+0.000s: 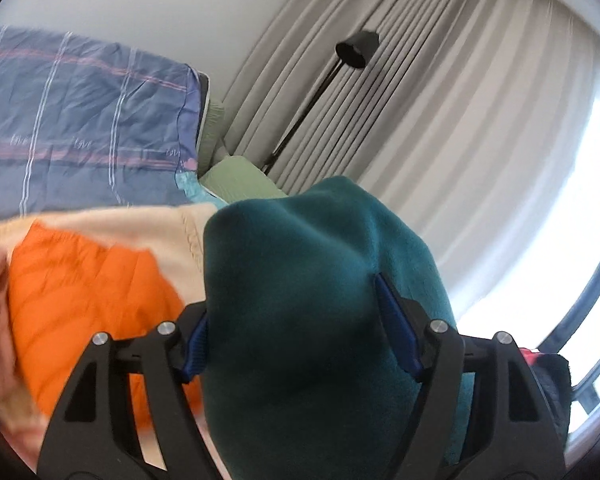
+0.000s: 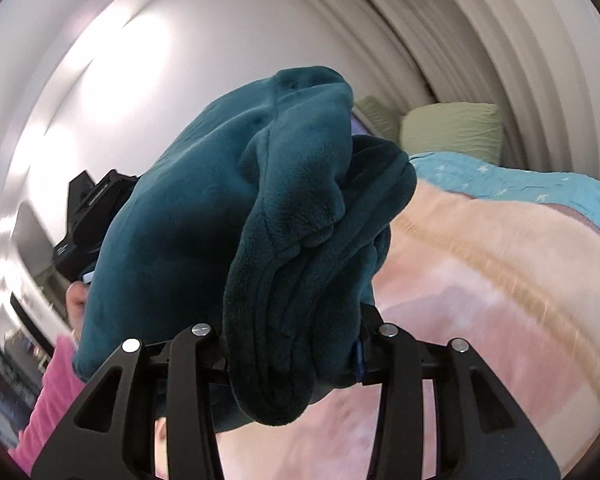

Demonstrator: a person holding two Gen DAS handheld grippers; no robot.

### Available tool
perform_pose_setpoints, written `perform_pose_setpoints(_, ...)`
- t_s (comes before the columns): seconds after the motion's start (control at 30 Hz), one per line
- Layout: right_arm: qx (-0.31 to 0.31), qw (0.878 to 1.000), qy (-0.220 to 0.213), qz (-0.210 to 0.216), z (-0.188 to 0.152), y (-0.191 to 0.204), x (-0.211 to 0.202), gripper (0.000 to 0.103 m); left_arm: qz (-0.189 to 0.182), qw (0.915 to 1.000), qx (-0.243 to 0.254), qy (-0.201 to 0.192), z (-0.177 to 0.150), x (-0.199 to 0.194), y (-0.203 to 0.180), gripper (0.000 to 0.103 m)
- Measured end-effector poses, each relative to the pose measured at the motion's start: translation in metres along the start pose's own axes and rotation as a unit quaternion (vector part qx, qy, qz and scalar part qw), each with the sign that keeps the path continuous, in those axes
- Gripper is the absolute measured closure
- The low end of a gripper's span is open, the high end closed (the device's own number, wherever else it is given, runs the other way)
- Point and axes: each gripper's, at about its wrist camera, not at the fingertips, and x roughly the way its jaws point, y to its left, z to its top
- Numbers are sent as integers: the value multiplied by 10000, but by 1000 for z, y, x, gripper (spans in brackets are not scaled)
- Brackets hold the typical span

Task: Fold large clothes
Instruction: 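Carry the rolled green sweatshirt with both grippers toward the orange jacket, then set the green sweatshirt beside the orange jacket and open both grippers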

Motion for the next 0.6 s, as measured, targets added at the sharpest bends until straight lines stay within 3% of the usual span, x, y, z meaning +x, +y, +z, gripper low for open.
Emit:
perform_pose_setpoints(0.13,343,9987,4,-373,12,-58,56,61,626,9978,122,156,10,77,10,28)
perform_pose_setpoints(0.2,671,9916,282,-1072,-10,-101,95,60,1029,9935,-178,457,-13,111,41,26)
perform_pose_setpoints(0.23,653,9828,434,-1672,-28,-120,111,57,977,9925,-338,647,-27,122,52,26)
perform_pose_setpoints(0.3,1121,9814,226,-1542,-44,-149,111,57,829,9890,-518,1112,-63,137,74,26)
perform_pose_setpoints(0.37,1280,9793,41,-1569,-39,-153,104,57,809,9881,-188,1297,-88,141,78,25)
perform_pose_setpoints(0.43,1250,9786,51,-1635,-43,-152,104,57,713,9904,444,1094,-109,131,68,16)
perform_pose_setpoints(0.5,1229,9787,24,-1643,-47,-147,102,56,983,9849,964,1051,-121,129,60,14)
perform_pose_setpoints(0.6,1240,9778,35,-1689,-41,-153,109,45,1325,9792,1108,1068,-120,127,62,14)
